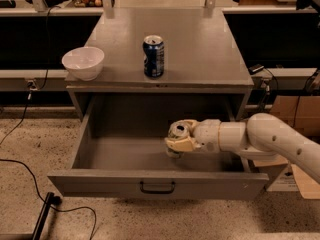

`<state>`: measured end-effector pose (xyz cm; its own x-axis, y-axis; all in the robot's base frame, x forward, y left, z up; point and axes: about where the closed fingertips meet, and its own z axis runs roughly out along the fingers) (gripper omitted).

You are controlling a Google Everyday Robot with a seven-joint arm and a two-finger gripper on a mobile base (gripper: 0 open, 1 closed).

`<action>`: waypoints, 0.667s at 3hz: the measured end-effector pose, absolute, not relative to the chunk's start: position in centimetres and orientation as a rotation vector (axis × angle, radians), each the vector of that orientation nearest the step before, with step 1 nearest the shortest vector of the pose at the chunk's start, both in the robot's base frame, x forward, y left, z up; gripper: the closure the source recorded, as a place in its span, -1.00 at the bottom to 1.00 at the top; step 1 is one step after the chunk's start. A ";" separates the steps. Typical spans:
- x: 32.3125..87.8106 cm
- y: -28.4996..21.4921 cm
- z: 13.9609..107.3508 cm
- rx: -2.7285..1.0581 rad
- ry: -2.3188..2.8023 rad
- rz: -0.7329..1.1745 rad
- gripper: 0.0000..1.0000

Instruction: Pick 7up can from top drawer and place on counter

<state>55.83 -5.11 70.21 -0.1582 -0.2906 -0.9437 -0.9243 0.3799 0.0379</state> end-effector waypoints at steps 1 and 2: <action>55.1 -8.6 75.6 -1.114 1.707 0.794 1.00; 54.6 -12.6 81.6 -1.188 1.742 0.733 1.00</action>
Offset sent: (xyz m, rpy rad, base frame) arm -0.0339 -0.1425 0.2018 -0.2565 0.0149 0.1001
